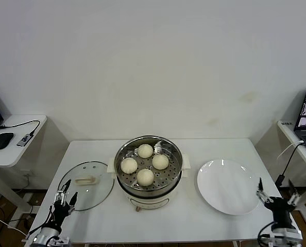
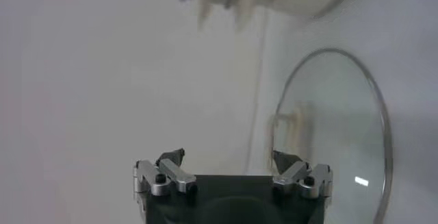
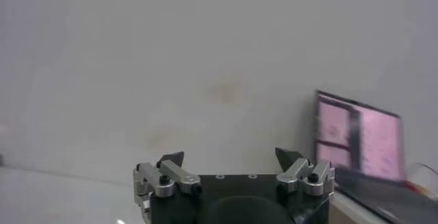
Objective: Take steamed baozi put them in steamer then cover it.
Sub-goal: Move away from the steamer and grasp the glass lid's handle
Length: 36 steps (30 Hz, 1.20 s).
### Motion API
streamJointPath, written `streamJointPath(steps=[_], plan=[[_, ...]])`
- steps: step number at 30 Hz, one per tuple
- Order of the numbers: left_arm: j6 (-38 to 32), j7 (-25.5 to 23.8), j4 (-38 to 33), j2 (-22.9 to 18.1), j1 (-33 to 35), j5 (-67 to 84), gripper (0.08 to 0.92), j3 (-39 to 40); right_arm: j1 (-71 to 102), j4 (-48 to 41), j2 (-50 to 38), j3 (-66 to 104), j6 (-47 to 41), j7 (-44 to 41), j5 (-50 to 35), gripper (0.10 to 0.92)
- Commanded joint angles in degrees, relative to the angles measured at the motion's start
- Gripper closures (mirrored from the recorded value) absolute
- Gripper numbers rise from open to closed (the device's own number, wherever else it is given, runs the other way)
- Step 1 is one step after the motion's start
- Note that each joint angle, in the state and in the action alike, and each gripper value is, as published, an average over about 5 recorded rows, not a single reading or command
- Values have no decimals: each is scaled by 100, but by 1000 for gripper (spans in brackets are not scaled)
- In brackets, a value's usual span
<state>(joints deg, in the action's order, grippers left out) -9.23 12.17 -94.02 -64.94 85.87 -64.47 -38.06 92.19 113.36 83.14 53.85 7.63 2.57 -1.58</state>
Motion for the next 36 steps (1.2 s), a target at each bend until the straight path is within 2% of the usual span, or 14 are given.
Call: streamJointPath(steps=[1, 18, 36], plan=[[-34, 27, 988, 55, -1204, -825, 177, 293, 271, 78, 201, 444, 31, 455, 104, 203], [-16, -9, 1819, -85, -1932, -870, 177, 618, 310, 48, 256, 414, 93, 507, 218, 203], [-54, 6, 2136, -170, -2250, -754, 177, 590, 349, -56, 305, 215, 160, 500, 383, 203]])
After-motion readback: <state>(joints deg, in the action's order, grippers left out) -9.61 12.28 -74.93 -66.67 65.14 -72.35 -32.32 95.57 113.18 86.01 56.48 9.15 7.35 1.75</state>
